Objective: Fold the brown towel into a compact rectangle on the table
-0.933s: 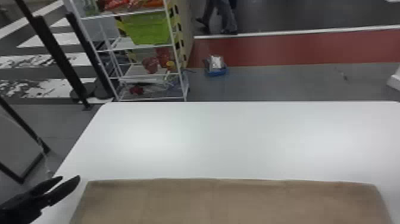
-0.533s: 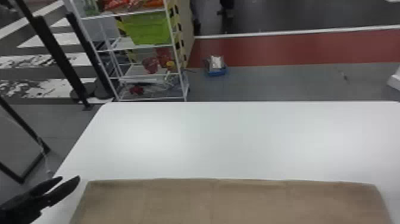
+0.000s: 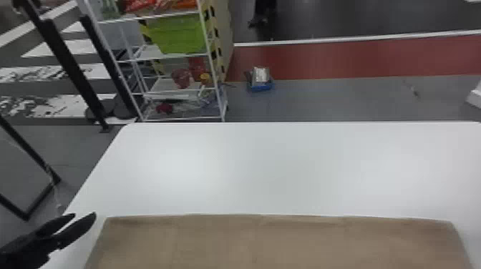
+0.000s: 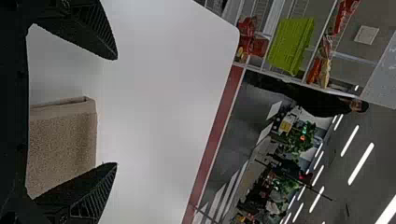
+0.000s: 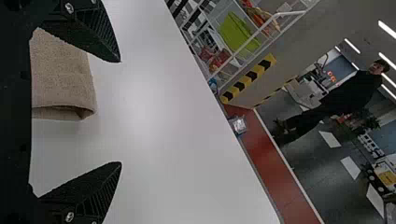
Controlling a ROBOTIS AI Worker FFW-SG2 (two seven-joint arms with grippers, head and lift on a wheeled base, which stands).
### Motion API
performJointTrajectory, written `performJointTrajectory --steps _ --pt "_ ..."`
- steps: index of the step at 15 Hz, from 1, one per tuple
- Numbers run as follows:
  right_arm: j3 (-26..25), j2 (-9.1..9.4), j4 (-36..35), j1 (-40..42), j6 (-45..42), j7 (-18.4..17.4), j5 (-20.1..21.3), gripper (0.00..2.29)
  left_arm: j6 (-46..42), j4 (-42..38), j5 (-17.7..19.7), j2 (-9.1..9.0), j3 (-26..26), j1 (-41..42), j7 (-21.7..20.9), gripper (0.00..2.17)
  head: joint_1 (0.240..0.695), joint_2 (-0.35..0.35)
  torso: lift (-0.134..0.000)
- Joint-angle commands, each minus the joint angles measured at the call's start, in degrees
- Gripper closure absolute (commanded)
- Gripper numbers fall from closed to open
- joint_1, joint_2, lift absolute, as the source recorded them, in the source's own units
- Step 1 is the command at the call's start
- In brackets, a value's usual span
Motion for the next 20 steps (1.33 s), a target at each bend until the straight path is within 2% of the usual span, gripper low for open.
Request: performJointTrajectory --steps 1,8,18,20 --pt "0.1 0.00 0.0 -0.2 0.0 0.0 0.1 0.10 0.2 -1.6 0.5 -0.74 0.0 2.0 -0.2 0.08 0.695 0.184 -0.124" --pt "0.3 -0.26 1.3 -0.7 -0.9 0.0 0.2 0.10 4.4 -6.8 0.1 -2.32 -0.7 9.1 -1.6 0.12 0.695 0.164 -0.124" --pt "0.3 -0.53 1.8 -0.9 -1.3 0.0 0.1 0.10 3.7 -6.7 -3.1 -2.32 -4.7 11.4 -1.6 0.14 0.695 0.127 -0.124" --pt "0.4 -0.53 1.8 -1.0 -1.3 0.0 0.2 0.10 3.9 -6.7 -3.8 -2.32 -5.8 11.5 -1.8 0.23 0.695 0.119 -0.124"
